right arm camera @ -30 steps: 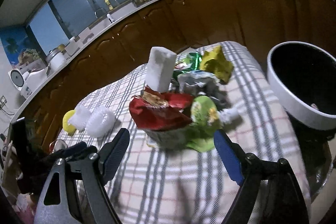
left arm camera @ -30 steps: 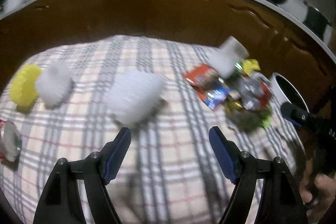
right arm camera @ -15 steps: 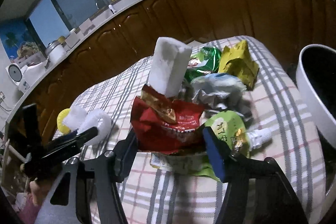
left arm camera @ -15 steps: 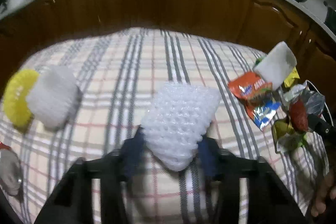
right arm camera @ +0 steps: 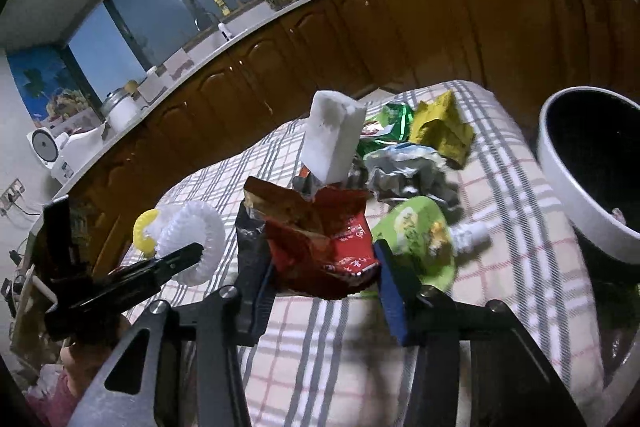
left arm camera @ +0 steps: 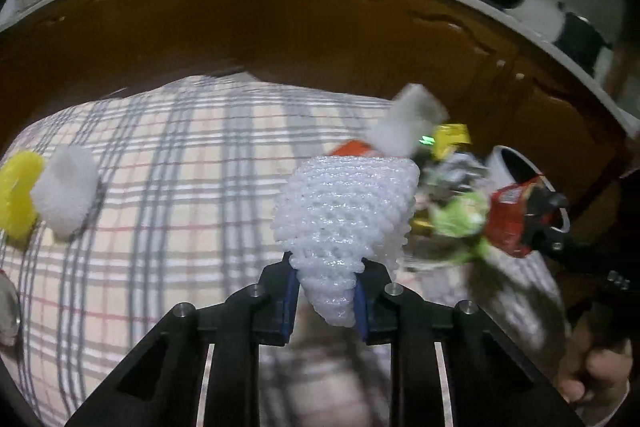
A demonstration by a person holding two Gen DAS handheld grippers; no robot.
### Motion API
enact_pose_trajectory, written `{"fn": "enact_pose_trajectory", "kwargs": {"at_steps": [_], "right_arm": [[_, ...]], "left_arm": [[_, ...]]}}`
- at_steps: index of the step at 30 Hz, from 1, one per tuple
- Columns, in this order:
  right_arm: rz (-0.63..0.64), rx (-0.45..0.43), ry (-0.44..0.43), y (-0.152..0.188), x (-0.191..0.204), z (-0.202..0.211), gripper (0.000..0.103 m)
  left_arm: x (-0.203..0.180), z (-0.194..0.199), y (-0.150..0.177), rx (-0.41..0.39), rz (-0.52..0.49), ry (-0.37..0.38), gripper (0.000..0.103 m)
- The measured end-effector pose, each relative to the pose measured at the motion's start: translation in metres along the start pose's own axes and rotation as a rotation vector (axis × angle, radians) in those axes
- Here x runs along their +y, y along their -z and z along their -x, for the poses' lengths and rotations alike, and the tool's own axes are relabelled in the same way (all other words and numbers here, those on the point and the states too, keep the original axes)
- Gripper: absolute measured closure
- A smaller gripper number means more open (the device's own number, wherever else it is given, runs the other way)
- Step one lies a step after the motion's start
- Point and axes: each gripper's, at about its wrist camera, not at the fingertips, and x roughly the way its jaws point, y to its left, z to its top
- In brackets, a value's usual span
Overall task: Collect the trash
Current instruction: 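Grasp the white foam net with the left tool while the right tool grasps a red snack wrapper, then carry both items over the bin and open both tools to drop them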
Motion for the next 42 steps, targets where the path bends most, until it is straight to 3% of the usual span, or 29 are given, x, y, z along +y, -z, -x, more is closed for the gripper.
{"fn": "enact_pose_trajectory", "kwargs": {"at_steps": [6, 17, 30, 42], "right_arm": [[-0.033, -0.033, 0.037, 0.004, -0.019, 0.032, 0.056], [-0.120, -0.070, 0.149, 0.010, -0.075, 0.071, 0.056], [-0.186, -0.109, 0.230, -0.006, -0.135, 0.104, 0.056], [-0.219, -0.083, 0.291, -0.035, -0.182, 0.101, 0.056]], "left_arm": [[-0.040, 0.000, 0.005, 0.023, -0.071, 0.084, 0.082], [-0.107, -0.025, 0.001, 0.070, -0.172, 0.166, 0.082], [-0.171, -0.073, -0.025, 0.103, -0.266, 0.195, 0.081], [-0.216, -0.126, -0.052, 0.132, -0.337, 0.180, 0.080]]}}
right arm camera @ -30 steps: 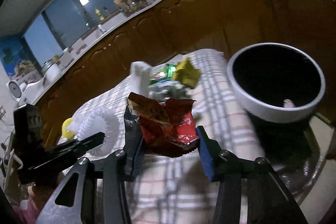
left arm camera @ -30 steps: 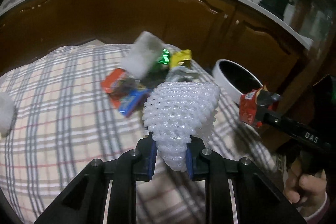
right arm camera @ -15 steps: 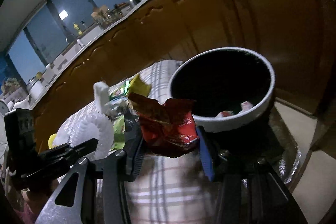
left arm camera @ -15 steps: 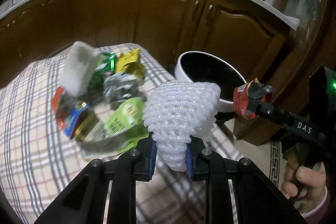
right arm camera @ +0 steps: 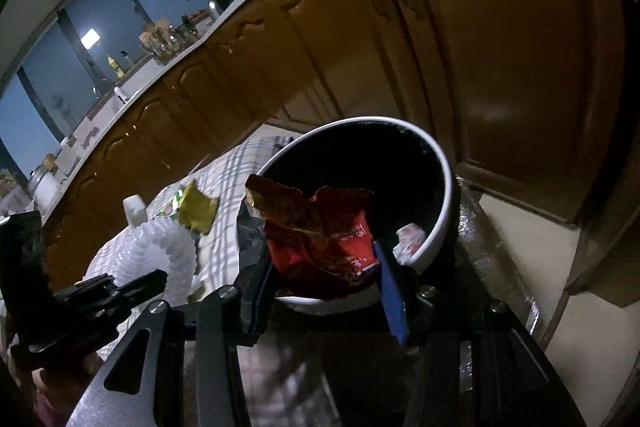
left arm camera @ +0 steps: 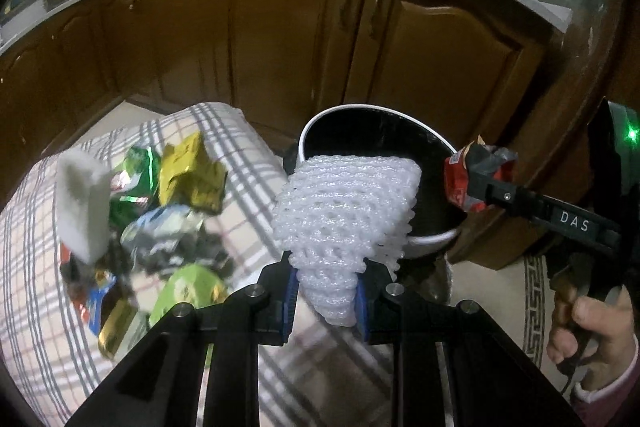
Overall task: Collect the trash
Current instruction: 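Carry both items over the bin and open both tools to drop them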
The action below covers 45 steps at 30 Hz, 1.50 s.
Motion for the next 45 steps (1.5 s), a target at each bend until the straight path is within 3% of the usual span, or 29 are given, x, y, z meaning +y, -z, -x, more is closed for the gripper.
{"fn": "enact_pose_trajectory", "kwargs": {"at_steps": [19, 23, 27, 33, 38, 45], "right_arm": [[0.008, 0.071, 0.040, -0.046, -0.026, -0.029, 0.055], [-0.002, 0.090, 0.039, -0.047, -0.030, -0.036, 0.052], [-0.022, 0.103, 0.023, -0.048, -0.032, -0.041, 0.046], [-0.050, 0.095, 0.005, -0.051, -0.036, -0.040, 0.028], [-0.059, 0.082, -0.004, -0.048, -0.033, -0.035, 0.028], [-0.067, 0.045, -0.010, -0.041, -0.029, -0.023, 0.028]], "left_arm": [[-0.019, -0.074, -0.058, 0.084, -0.032, 0.007, 0.078], [-0.024, -0.085, -0.065, 0.102, -0.055, 0.004, 0.065], [-0.028, -0.089, -0.066, 0.105, -0.060, -0.025, 0.032], [-0.028, -0.085, -0.059, 0.104, -0.053, -0.034, 0.026], [-0.025, -0.079, -0.055, 0.110, -0.035, -0.030, 0.020], [-0.032, -0.094, -0.052, 0.135, -0.069, -0.049, 0.020]]}}
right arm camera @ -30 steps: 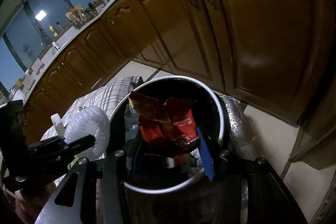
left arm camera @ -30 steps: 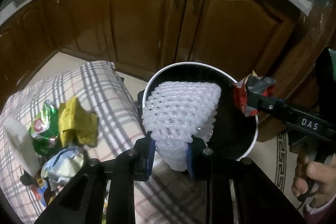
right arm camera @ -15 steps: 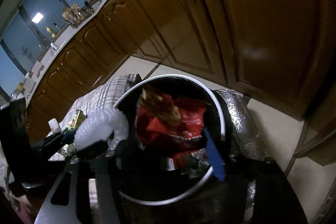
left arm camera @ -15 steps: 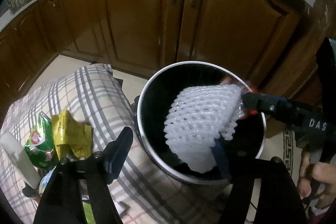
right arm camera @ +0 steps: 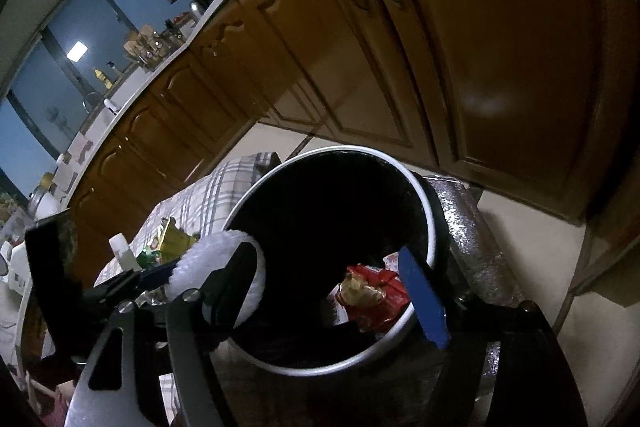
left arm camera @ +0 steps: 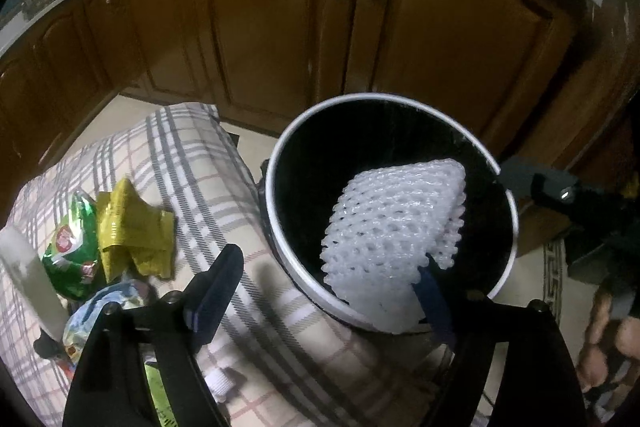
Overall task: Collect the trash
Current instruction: 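Carry both items over the bin and open both tools to drop them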
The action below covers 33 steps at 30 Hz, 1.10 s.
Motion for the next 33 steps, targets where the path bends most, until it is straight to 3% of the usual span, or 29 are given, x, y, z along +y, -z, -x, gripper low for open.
{"fn": "enact_pose_trajectory", "kwargs": {"at_steps": [3, 10, 17, 22, 25, 27, 33], "right_arm": [[-0.014, -0.009, -0.002, 0.003, -0.001, 0.002, 0.028], [-0.003, -0.016, -0.008, 0.015, 0.001, 0.008, 0.028], [-0.009, -0.049, -0.059, 0.020, 0.006, 0.015, 0.027], [0.006, -0.007, -0.132, 0.020, 0.018, 0.006, 0.031], [0.004, 0.028, -0.162, 0.021, 0.022, -0.006, 0.047], [0.002, 0.049, -0.173, 0.021, 0.024, -0.014, 0.079], [0.031, 0.023, -0.114, 0.020, 0.029, -0.013, 0.092]], "left_arm": [[-0.001, -0.014, 0.007, 0.039, -0.010, -0.016, 0.020], [0.010, -0.001, 0.018, 0.012, 0.025, 0.039, 0.020], [0.012, 0.009, 0.024, -0.013, 0.031, 0.054, 0.020], [0.005, 0.014, 0.022, -0.024, 0.021, 0.047, 0.020], [0.002, 0.013, 0.022, -0.025, 0.001, 0.029, 0.020], [0.001, 0.014, 0.023, -0.026, -0.001, 0.022, 0.020], [0.006, 0.032, 0.031, -0.041, -0.003, 0.065, 0.019]]}}
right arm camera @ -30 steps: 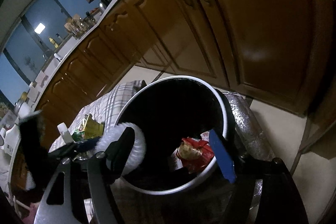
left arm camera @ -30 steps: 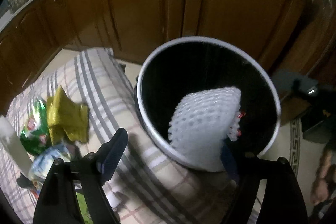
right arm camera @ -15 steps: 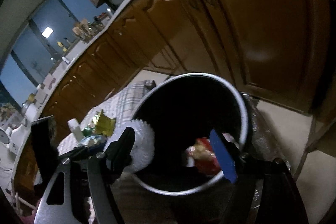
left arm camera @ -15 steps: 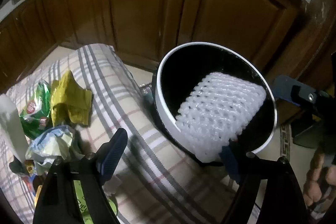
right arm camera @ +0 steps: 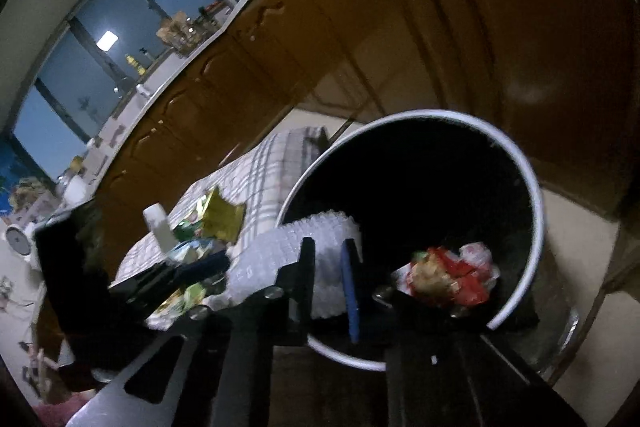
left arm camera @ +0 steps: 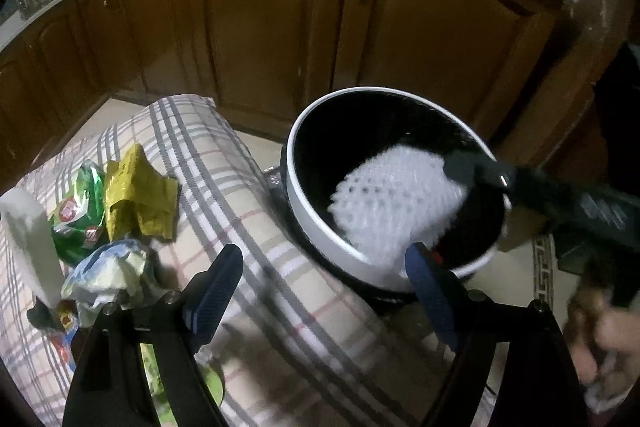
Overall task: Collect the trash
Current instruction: 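Carry both items over the bin and open both tools to drop them, then grasp the orange Ovaltine packet with the left tool while the right tool grasps a green wrapper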
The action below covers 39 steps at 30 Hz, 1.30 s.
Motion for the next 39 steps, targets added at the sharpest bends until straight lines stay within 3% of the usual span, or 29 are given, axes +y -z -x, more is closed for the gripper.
{"fn": "enact_pose_trajectory", "kwargs": {"at_steps": [5, 7, 9, 10, 24, 30, 39], "right_arm": [[-0.010, -0.035, 0.102, -0.008, -0.011, 0.003, 0.092], [-0.008, -0.048, 0.136, -0.008, -0.012, 0.004, 0.081], [-0.046, -0.050, 0.120, -0.006, -0.016, 0.006, 0.056], [-0.054, -0.055, 0.112, -0.004, -0.015, 0.006, 0.054], [0.011, -0.062, 0.024, 0.033, 0.046, 0.006, 0.043], [0.063, -0.019, -0.021, 0.046, 0.081, -0.009, 0.042], [0.150, 0.075, -0.047, 0.065, 0.119, -0.041, 0.042]], "left_arm": [[0.008, 0.020, 0.016, -0.018, 0.008, 0.013, 0.017], [0.015, 0.030, 0.025, -0.029, 0.022, 0.014, 0.017], [0.024, 0.044, 0.039, -0.045, 0.045, 0.002, 0.017], [0.026, 0.048, 0.043, -0.048, 0.052, -0.001, 0.017], [0.117, 0.130, 0.137, -0.109, 0.293, -0.116, 0.017], [0.147, 0.148, 0.149, -0.110, 0.340, -0.170, 0.017], [0.188, 0.130, 0.139, -0.093, 0.452, -0.177, 0.018]]}}
